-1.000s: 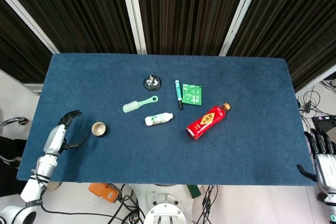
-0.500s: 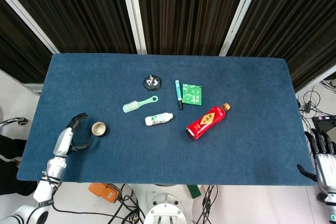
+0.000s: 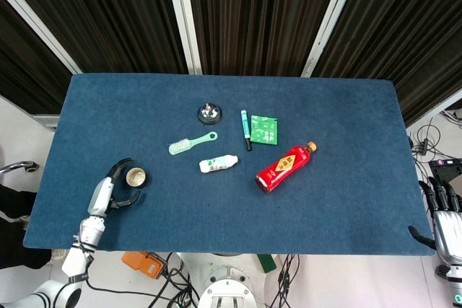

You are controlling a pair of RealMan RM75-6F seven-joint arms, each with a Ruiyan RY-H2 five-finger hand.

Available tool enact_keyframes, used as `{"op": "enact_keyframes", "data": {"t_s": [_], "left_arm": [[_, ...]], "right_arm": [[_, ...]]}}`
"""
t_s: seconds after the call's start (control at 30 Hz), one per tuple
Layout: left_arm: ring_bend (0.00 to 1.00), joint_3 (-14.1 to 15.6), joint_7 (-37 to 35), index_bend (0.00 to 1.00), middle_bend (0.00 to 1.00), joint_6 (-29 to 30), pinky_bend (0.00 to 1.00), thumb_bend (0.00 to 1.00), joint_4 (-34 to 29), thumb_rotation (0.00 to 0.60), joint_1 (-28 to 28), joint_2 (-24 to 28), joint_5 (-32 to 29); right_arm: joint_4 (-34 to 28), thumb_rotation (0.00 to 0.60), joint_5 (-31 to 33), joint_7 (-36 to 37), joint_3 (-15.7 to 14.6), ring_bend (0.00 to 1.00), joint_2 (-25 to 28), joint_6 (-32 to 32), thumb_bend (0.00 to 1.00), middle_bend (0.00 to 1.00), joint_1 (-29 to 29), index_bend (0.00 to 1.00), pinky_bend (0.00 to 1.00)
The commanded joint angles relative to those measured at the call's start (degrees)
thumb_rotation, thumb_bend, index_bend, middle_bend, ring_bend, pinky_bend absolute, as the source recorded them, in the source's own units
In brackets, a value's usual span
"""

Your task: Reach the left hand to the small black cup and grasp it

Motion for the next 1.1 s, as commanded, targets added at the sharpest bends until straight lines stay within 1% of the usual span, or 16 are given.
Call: {"op": "enact_keyframes", "data": {"t_s": [0.03,0.37,0.47,0.67,0.8,0.93,1.1], "left_arm": [[0.1,-0.2,-0.2,0.15,0.13,0.7,0.19,0.27,0.7,0.6,-0.3,-1.3,0.2],[0.15,0.5,-0.9,0.15,0.2,-0.1,0.21,0.34,4.0,0.6,-0.8,-4.8,0.4],[0.19,0.4,-2.1,0.15,0.24,-0.4,0.24,0.36,5.0,0.6,-1.4,-5.4,0.5],[0.21,0.7,-4.0,0.15,0.27,-1.5,0.25,0.4,6.7,0.6,-1.8,-6.2,0.3],[0.26,1.2,-5.1,0.15,0.32,-2.7,0.29,0.44,8.1,0.6,-1.8,-6.5,0.1],[0.27,1.2,-6.0,0.15,0.33,-2.7,0.3,0.48,9.0,0.6,-1.8,-6.9,0.0],[0.27,0.5,-6.5,0.15,0.33,-0.2,0.3,0.48,8.7,0.6,-1.6,-6.8,0.2]], "right_arm": [[0.0,0.6,0.0,-0.1,0.0,0.11,0.0,-0.1,0.29,0.12,0.0,0.17,0.23],[0.0,0.6,0.1,0.1,0.0,0.11,0.1,-0.2,0.29,0.12,0.1,0.17,0.23],[-0.1,0.6,0.1,0.1,0.0,0.11,0.2,-0.3,0.29,0.12,0.1,0.17,0.23],[-0.1,0.6,0.2,0.2,0.0,0.11,0.2,-0.4,0.29,0.12,0.1,0.17,0.23],[-0.1,0.6,0.3,0.3,0.0,0.11,0.3,-0.5,0.29,0.12,0.1,0.17,0.23],[-0.2,0.6,0.2,0.3,-0.1,0.11,0.3,-0.4,0.29,0.12,0.1,0.17,0.23],[-0.2,0.6,0.2,0.3,-0.1,0.11,0.2,-0.4,0.29,0.12,0.1,0.17,0.23]]}}
